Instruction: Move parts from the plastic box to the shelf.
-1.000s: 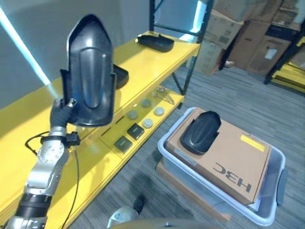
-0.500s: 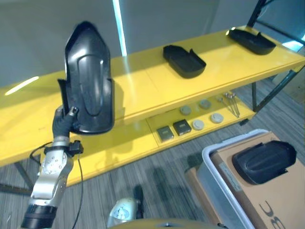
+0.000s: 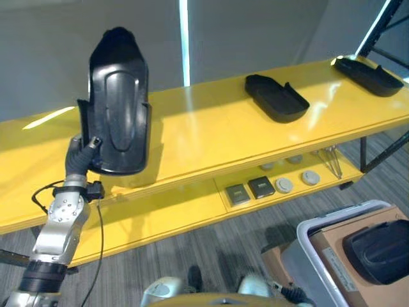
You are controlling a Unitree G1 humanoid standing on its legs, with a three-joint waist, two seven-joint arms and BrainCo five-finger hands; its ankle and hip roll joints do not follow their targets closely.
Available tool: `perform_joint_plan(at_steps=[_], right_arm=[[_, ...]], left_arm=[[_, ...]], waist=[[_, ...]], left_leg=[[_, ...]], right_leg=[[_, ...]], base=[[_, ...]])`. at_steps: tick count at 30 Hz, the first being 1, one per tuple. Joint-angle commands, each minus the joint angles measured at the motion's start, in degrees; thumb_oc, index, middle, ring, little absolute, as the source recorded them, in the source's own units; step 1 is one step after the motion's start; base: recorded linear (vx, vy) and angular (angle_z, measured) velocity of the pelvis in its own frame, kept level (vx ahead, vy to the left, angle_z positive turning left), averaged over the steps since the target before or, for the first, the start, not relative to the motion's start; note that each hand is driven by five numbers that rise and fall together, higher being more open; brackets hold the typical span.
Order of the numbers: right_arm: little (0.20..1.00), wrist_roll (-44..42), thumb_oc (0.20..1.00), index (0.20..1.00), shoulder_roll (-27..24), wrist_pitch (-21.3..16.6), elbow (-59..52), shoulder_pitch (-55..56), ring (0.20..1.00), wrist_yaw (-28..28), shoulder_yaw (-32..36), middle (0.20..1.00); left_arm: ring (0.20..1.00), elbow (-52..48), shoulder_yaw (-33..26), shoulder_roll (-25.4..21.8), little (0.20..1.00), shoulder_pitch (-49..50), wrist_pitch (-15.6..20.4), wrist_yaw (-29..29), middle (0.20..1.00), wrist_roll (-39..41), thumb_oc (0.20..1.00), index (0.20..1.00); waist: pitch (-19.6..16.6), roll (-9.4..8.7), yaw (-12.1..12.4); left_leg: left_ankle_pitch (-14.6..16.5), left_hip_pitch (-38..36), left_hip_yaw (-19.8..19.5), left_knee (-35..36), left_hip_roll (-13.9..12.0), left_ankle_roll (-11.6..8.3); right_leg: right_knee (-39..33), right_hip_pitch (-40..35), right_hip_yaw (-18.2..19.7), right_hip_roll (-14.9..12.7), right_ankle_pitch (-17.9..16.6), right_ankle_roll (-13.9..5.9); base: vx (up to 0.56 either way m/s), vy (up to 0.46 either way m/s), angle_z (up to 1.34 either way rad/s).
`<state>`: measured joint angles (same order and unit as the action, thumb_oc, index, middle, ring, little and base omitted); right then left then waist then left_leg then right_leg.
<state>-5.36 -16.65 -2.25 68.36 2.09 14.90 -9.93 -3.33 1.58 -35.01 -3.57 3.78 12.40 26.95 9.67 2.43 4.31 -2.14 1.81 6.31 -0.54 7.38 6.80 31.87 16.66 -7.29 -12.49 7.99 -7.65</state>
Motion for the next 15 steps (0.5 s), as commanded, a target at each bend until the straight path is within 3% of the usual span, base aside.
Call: perform_joint_plan(at_steps=[1,4,7,11,15], right_arm=[[1.000,-0.9,1.000,1.000,-0.4,-0.9,2.1,1.3,1.000,-0.3,0.9,1.000],[1.000,2.8,1.000,1.000,-0.7,2.1,1.1,0.8,1.000,-1.6,0.4,1.000],[1.000,3.3,1.000,1.000,-1.0,3.0,0.2,1.1,1.000,-1.4,-1.4,1.000],[1.000,-1.1,1.000,1.000,-2.1,6.3,-2.6,3.1,1.000,-0.9,-0.6,1.000],[1.000,-0.8,1.000,1.000,-2.8,7.9,-3.9,3.8,1.000,-0.7,-1.2,1.000]], left_arm=[[0.200,-4.5,-1.6,0.3,0.200,-5.8,3.4,2.7,0.200,1.6,0.200,0.200],[0.200,-5.0,-1.9,2.3,0.200,-5.1,1.2,3.0,0.200,3.7,0.200,0.200],[0.200,-4.1,0.2,5.0,0.200,-6.0,-1.7,6.9,0.200,4.9,0.200,0.200],[0.200,-0.7,3.4,9.4,0.200,-8.7,-5.9,9.2,0.200,-1.5,0.200,0.200],[0.200,5.2,6.2,9.2,0.200,-11.9,-7.8,10.0,0.200,-3.5,0.200,0.200]], waist=[[-0.9,-0.24,-1.5],[-2.3,-1.54,-1.5],[-3.2,-2.57,-2.2],[-3.5,-3.81,-4.0],[-3.3,-3.13,-5.7]], left_leg=[[7.9,-2.5,-5.7,-1.5,-3.3,-2.65],[8.3,-4.4,-5.1,-0.5,-7.0,-4.57],[7.1,-3.6,-3.9,-1.4,-10.0,-6.78],[4.2,-0.7,6.3,-5.0,-15.4,-9.61],[2.8,-1.9,7.9,-2.8,-16.8,-10.02]], right_leg=[[-31.5,-6.1,3.9,2.2,-15.6,-1.78],[-35.1,-10.7,2.3,1.9,-15.5,-3.38],[-32.3,-13.0,2.6,3.7,-13.4,-1.92],[-33.2,-17.0,-3.6,4.3,-11.4,-0.33],[-32.3,-17.1,-4.5,5.0,-10.0,0.20]], base=[[0.27,-0.294,0.78],[0.34,-0.360,1.06],[0.24,-0.295,0.49],[0.10,-0.237,0.45],[0.05,-0.064,0.41]])
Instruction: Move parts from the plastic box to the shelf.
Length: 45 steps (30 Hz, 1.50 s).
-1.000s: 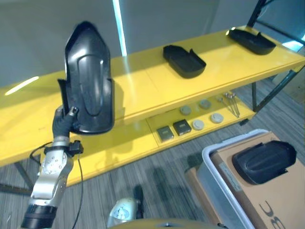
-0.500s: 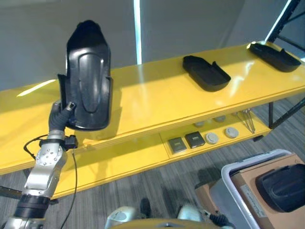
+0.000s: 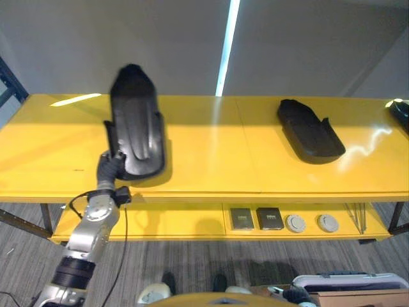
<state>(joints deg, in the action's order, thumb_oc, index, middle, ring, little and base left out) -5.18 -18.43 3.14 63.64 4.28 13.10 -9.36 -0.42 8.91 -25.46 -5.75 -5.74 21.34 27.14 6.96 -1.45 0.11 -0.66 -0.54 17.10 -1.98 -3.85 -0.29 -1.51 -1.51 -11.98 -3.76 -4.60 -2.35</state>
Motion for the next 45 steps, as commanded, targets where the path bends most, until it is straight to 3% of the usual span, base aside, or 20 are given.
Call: perform_joint_plan(at_steps=[1,5,10,13,18,23,28,40,45], right_arm=[[1.000,-1.1,1.000,1.000,-1.2,2.9,0.6,1.8,1.000,1.0,-2.2,1.000],[1.000,2.3,1.000,1.000,-1.0,2.4,0.6,2.5,1.000,-0.6,-3.7,1.000],[1.000,4.0,1.000,1.000,-1.2,2.9,-1.7,2.9,1.000,-1.3,-6.4,1.000],[1.000,5.2,1.000,1.000,-1.3,4.4,-3.4,3.0,1.000,-1.5,-8.2,1.000],[1.000,4.9,1.000,1.000,-1.4,3.6,-1.8,2.5,1.000,-1.6,-9.3,1.000],[1.000,5.1,1.000,1.000,-1.6,3.6,-1.5,1.9,1.000,-2.1,-10.0,1.000],[1.000,4.7,1.000,1.000,-1.0,3.4,-0.6,1.2,1.000,-2.0,-10.5,1.000],[1.000,4.6,1.000,1.000,-0.9,3.7,-0.3,0.3,1.000,-2.0,-11.7,1.000],[1.000,5.1,1.000,1.000,-0.9,3.8,0.1,-0.1,1.000,-2.0,-11.8,1.000]], left_arm=[[0.200,4.7,-0.2,-1.0,0.200,-11.1,0.6,2.4,0.200,-4.8,0.200,0.200],[0.200,15.2,2.7,-3.2,0.200,-17.0,-4.9,3.3,0.200,-9.3,0.200,0.200],[0.200,26.2,4.7,-5.1,0.200,-23.4,-9.6,5.8,0.200,-9.0,0.200,0.200],[0.200,37.4,4.2,-6.4,0.200,-28.1,-10.6,6.1,0.200,-8.7,0.200,0.200],[0.200,48.7,4.7,-5.8,0.200,-32.6,-10.9,5.8,0.200,-9.8,0.200,0.200],[0.200,54.0,5.0,-4.4,0.200,-33.9,-13.3,6.8,0.200,-5.3,0.200,0.200],[0.200,59.1,5.3,-1.6,0.200,-33.0,-13.4,7.1,0.200,-4.3,0.200,0.200],[0.200,62.6,9.3,0.1,0.200,-32.3,-15.1,2.8,0.200,-13.1,0.200,0.200],[0.200,62.9,10.6,2.2,0.200,-31.6,-17.3,2.3,0.200,-10.3,0.200,0.200]], waist=[[-0.8,1.04,-2.2],[-1.8,1.79,-4.7],[-2.8,2.55,-6.9],[-3.1,3.09,-8.8],[-3.3,3.26,-10.4],[-3.5,3.33,-11.3],[-3.6,3.33,-11.7],[-3.7,3.52,-11.8],[-3.6,3.50,-11.7]], left_leg=[[0.8,-0.4,-2.7,0.1,-5.5,-3.01],[0.5,-3.2,-1.6,2.8,-5.0,-3.00],[0.4,-4.6,-0.3,4.2,-4.7,-3.04],[0.4,-5.0,0.9,4.8,-4.6,-3.01],[0.8,-5.3,1.9,4.6,-4.6,-2.95],[1.2,-5.3,2.5,4.2,-4.6,-2.91],[1.4,-5.4,2.8,4.2,-4.7,-2.95],[1.4,-5.5,3.1,4.2,-4.7,-2.93],[1.5,-5.5,3.3,4.2,-4.7,-2.96]], right_leg=[[1.1,1.1,0.6,-3.4,2.8,-5.05],[0.3,0.3,2.6,-2.9,2.8,-5.37],[-0.2,0.1,4.0,-2.8,2.7,-5.78],[-0.5,0.2,5.1,-2.7,2.7,-6.05],[-0.8,0.2,6.3,-2.5,2.8,-6.02],[-1.1,0.1,7.0,-2.3,3.0,-5.89],[-1.5,-0.1,7.4,-2.2,3.2,-5.78],[-1.8,-0.4,7.6,-2.2,3.3,-5.64],[-2.1,-0.6,7.8,-2.2,3.3,-5.69]], base=[[0.08,-0.005,-0.03],[0.12,0.006,-0.09],[0.06,0.025,-0.14],[0.02,0.022,-0.20],[0.01,0.002,-0.10],[0.01,-0.016,-0.11],[0.00,-0.017,-0.07],[0.00,0.000,0.00],[0.00,0.000,0.00]])
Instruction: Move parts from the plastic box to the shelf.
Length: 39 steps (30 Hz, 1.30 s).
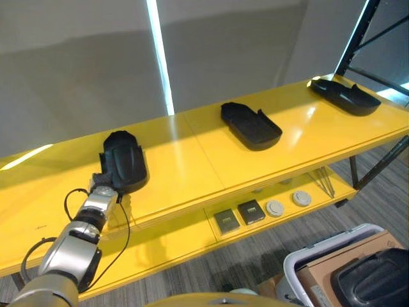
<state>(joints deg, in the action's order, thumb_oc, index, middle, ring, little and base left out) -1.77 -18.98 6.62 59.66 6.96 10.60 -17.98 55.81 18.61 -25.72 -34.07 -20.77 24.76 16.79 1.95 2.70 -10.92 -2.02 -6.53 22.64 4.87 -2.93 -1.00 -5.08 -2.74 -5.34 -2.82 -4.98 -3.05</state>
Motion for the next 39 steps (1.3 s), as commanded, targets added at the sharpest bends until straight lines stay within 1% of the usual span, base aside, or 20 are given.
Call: perform_joint_plan(at_steps=[1,4,11,15,16,17,19,22,25,26,28,31,32,35,36,39], right_arm=[[1.000,1.7,1.000,1.000,-0.2,0.2,4.4,-2.9,1.000,0.7,-3.2,1.000],[1.000,1.6,1.000,1.000,0.0,-0.2,5.2,-3.2,1.000,0.8,-3.2,1.000],[1.000,2.2,1.000,1.000,0.2,-0.5,5.4,-3.1,1.000,0.9,-3.2,1.000],[1.000,2.0,1.000,1.000,0.3,-0.2,5.5,-3.4,1.000,0.9,-3.4,1.000],[1.000,1.9,1.000,1.000,0.3,-0.2,5.6,-3.5,1.000,0.8,-3.5,1.000],[1.000,1.9,1.000,1.000,0.2,-0.2,5.7,-3.5,1.000,0.8,-3.5,1.000],[1.000,1.9,1.000,1.000,0.2,-0.3,5.9,-3.6,1.000,0.7,-3.4,1.000],[1.000,2.1,1.000,1.000,0.2,0.1,5.9,-3.8,1.000,0.6,-3.5,1.000],[1.000,2.1,1.000,1.000,0.1,0.3,5.9,-3.8,1.000,0.6,-3.6,1.000],[1.000,2.1,1.000,1.000,0.0,0.4,5.9,-3.8,1.000,0.5,-3.6,1.000],[1.000,2.1,1.000,1.000,-0.1,0.3,6.0,-3.7,1.000,0.5,-3.6,1.000],[1.000,1.8,1.000,1.000,-0.3,0.0,6.1,-3.4,1.000,0.5,-3.4,1.000],[1.000,1.8,1.000,1.000,-0.5,-0.1,6.1,-3.1,1.000,0.4,-3.1,1.000],[1.000,2.0,1.000,1.000,-0.6,-0.3,6.2,-3.1,1.000,0.4,-2.8,1.000],[1.000,2.2,1.000,1.000,-0.7,-0.2,6.2,-2.9,1.000,0.4,-2.6,1.000],[1.000,2.5,1.000,1.000,-0.8,-0.2,6.1,-2.7,1.000,0.5,-2.0,1.000]], left_arm=[[0.200,7.0,1.0,3.1,0.200,-2.8,-2.1,-0.9,0.200,0.1,0.200,0.200],[0.200,8.1,1.0,4.7,0.200,-1.6,-2.0,0.0,0.200,0.9,0.200,0.200],[0.200,9.3,0.5,6.1,0.200,0.8,-1.5,1.1,0.200,0.8,0.200,0.200],[0.200,9.5,0.4,7.1,0.200,2.4,-0.1,1.9,0.200,0.8,0.200,0.200],[0.445,9.6,0.4,7.3,0.445,2.6,0.5,2.2,0.445,0.9,0.445,0.445],[1.000,9.4,0.3,7.4,1.000,2.7,0.6,2.3,1.000,1.0,1.000,1.000],[1.000,9.3,0.1,7.5,1.000,2.9,1.1,2.5,1.000,1.1,1.000,1.000],[1.000,8.2,-0.2,7.2,1.000,3.1,3.0,4.1,1.000,1.5,1.000,1.000],[1.000,7.3,-0.4,7.0,1.000,3.0,4.2,5.0,1.000,-0.2,1.000,1.000],[1.000,6.1,-0.3,6.1,1.000,2.5,4.3,6.0,1.000,-2.1,1.000,1.000],[1.000,4.6,-0.4,4.4,1.000,2.0,3.8,7.4,1.000,-3.3,1.000,1.000],[1.000,3.1,-1.1,1.6,1.000,1.5,3.4,8.1,1.000,-3.0,1.000,1.000],[1.000,2.1,-1.9,-0.2,1.000,1.3,3.7,8.8,1.000,-3.1,1.000,1.000],[1.000,1.0,-3.0,-2.2,1.000,1.2,4.8,9.7,1.000,-2.3,1.000,1.000],[1.000,-0.3,-4.2,-3.8,1.000,1.1,5.9,10.4,1.000,-1.8,1.000,1.000],[1.000,-3.5,-6.4,-6.2,1.000,1.2,6.8,11.4,1.000,-2.1,1.000,1.000]], waist=[[1.4,-0.69,-0.7],[1.3,-0.79,-0.5],[1.2,-1.03,-0.3],[1.3,-1.07,0.1],[1.4,-1.03,0.2],[1.4,-1.00,0.2],[1.4,-0.98,0.3],[1.4,-0.92,0.6],[1.4,-0.93,0.8],[1.4,-0.90,1.0],[1.4,-0.82,1.2],[1.4,-0.71,1.5],[1.5,-0.64,1.7],[1.6,-0.48,2.1],[1.7,-0.33,2.4],[1.8,-0.19,3.1]], left_leg=[[2.8,0.5,-2.3,-2.6,-5.6,-2.24],[2.8,0.4,-2.3,-2.4,-5.6,-2.23],[2.8,0.3,-2.3,-2.3,-5.7,-2.17],[2.8,0.5,-2.6,-2.5,-5.7,-2.21],[2.7,0.4,-2.7,-2.4,-5.6,-2.23],[2.7,0.4,-2.7,-2.4,-5.6,-2.25],[2.7,0.4,-2.8,-2.3,-5.6,-2.25],[2.6,0.2,-3.0,-2.0,-5.5,-2.34],[2.5,0.0,-3.1,-1.8,-5.5,-2.39],[2.5,-0.1,-3.2,-1.7,-5.5,-2.44],[2.4,-0.3,-3.3,-1.5,-5.4,-2.47],[2.4,-0.4,-3.4,-1.5,-5.4,-2.55],[2.4,-0.4,-3.5,-1.5,-5.4,-2.58],[2.4,-0.5,-3.8,-1.6,-5.3,-2.62],[2.3,-0.5,-4.0,-1.6,-5.3,-2.63],[2.4,-0.5,-4.5,-1.7,-5.1,-2.64]], right_leg=[[1.4,0.6,1.1,-3.2,3.7,-4.97],[1.3,0.6,1.1,-3.1,3.7,-4.93],[1.1,0.4,1.0,-3.1,3.8,-4.83],[1.2,0.4,1.0,-3.1,3.8,-4.72],[1.2,0.3,1.0,-3.1,3.8,-4.72],[1.2,0.3,0.9,-3.1,3.8,-4.69],[1.1,0.2,0.9,-3.1,3.8,-4.71],[0.9,-0.1,0.7,-3.2,3.8,-4.78],[0.7,-0.3,0.5,-3.3,3.7,-4.77],[0.6,-0.4,0.3,-3.3,3.6,-4.78],[0.4,-0.6,0.2,-3.3,3.6,-4.80],[0.3,-0.8,-0.2,-3.4,3.5,-4.86],[0.3,-1.0,-0.4,-3.5,3.5,-4.89],[0.3,-1.2,-0.7,-3.5,3.5,-4.90],[0.3,-1.3,-0.9,-3.6,3.4,-4.91],[0.3,-1.6,-1.4,-3.8,3.4,-4.93]], base=[[0.00,0.000,0.00],[0.00,0.000,0.00],[0.00,0.000,0.00],[0.00,0.000,0.00],[0.00,0.000,0.00],[0.00,0.000,0.00],[0.00,0.000,0.00],[0.00,0.000,0.00],[0.00,0.000,0.00],[0.00,0.000,0.00],[0.00,0.000,0.00],[0.00,0.000,0.00],[0.00,0.000,0.00],[-0.01,0.007,0.01],[0.00,0.000,0.00],[-0.01,0.010,0.03]])
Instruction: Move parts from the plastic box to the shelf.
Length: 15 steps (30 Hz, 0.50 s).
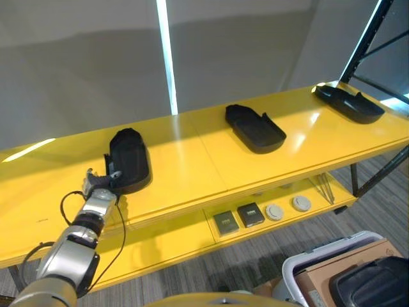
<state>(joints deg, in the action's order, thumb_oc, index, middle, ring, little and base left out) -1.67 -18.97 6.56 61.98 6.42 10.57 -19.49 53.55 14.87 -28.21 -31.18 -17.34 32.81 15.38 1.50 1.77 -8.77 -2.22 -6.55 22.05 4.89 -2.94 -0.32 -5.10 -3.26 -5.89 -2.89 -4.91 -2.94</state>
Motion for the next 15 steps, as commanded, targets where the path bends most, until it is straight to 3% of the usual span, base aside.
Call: perform_joint_plan(at_steps=[1,7,9,11,12,15], right_arm=[[1.000,2.5,1.000,1.000,-0.7,-0.1,3.9,-2.1,1.000,0.6,-0.4,1.000],[1.000,2.0,1.000,1.000,-0.2,0.7,2.9,-0.9,1.000,1.7,0.9,1.000],[1.000,1.8,1.000,1.000,-0.1,1.0,2.6,-0.6,1.000,1.9,1.1,1.000],[1.000,2.0,1.000,1.000,0.0,1.3,2.3,-0.2,1.000,2.0,1.6,1.000],[1.000,2.6,1.000,1.000,0.2,1.2,2.3,0.2,1.000,1.9,2.7,1.000],[1.000,3.0,1.000,1.000,0.6,0.8,2.4,0.8,1.000,2.1,3.5,1.000]], left_arm=[[1.000,-1.7,-3.0,-4.0,1.000,-1.6,3.7,3.8,1.000,-0.7,1.000,1.000],[1.000,-12.5,-8.1,-10.1,1.000,1.8,7.6,9.4,1.000,-1.1,1.000,1.000],[1.000,-15.6,-9.7,-11.9,1.000,3.0,8.4,8.6,1.000,-0.9,1.000,1.000],[1.000,-21.6,-12.0,-14.1,1.000,4.9,12.2,6.0,1.000,-1.5,1.000,1.000],[1.000,-31.4,-13.9,-15.4,1.000,7.3,14.0,1.8,1.000,-1.8,1.000,1.000],[1.000,-41.5,-14.5,-15.9,1.000,9.4,16.5,-4.4,1.000,0.5,1.000,1.000]], waist=[[2.3,0.75,1.1],[2.6,0.70,3.3],[2.7,0.66,3.7],[2.6,0.56,4.4],[2.8,0.37,5.3],[2.8,0.21,6.0]], left_leg=[[2.6,-0.5,-4.0,-1.7,-5.1,-3.32],[2.7,-0.4,-5.4,-1.6,-4.9,-3.30],[2.7,-0.5,-5.6,-1.7,-4.9,-3.33],[2.6,-0.3,-5.8,-1.7,-5.0,-3.33],[2.7,-0.3,-6.3,-1.7,-5.0,-3.29],[2.7,-0.2,-6.5,-1.6,-5.1,-3.30]], right_leg=[[0.3,-1.2,-0.9,-3.8,3.4,-5.04],[0.4,-1.7,-2.1,-4.1,3.4,-5.09],[0.3,-1.9,-2.3,-4.2,3.4,-5.03],[0.2,-1.9,-2.5,-4.2,3.4,-4.92],[0.1,-2.2,-2.9,-4.3,3.4,-4.85],[0.1,-2.2,-3.2,-4.2,3.5,-4.82]], base=[[-0.01,0.016,0.12],[-0.01,0.012,0.13],[0.00,0.010,0.08],[0.00,0.004,0.11],[0.00,-0.003,0.16],[0.00,0.002,0.12]])
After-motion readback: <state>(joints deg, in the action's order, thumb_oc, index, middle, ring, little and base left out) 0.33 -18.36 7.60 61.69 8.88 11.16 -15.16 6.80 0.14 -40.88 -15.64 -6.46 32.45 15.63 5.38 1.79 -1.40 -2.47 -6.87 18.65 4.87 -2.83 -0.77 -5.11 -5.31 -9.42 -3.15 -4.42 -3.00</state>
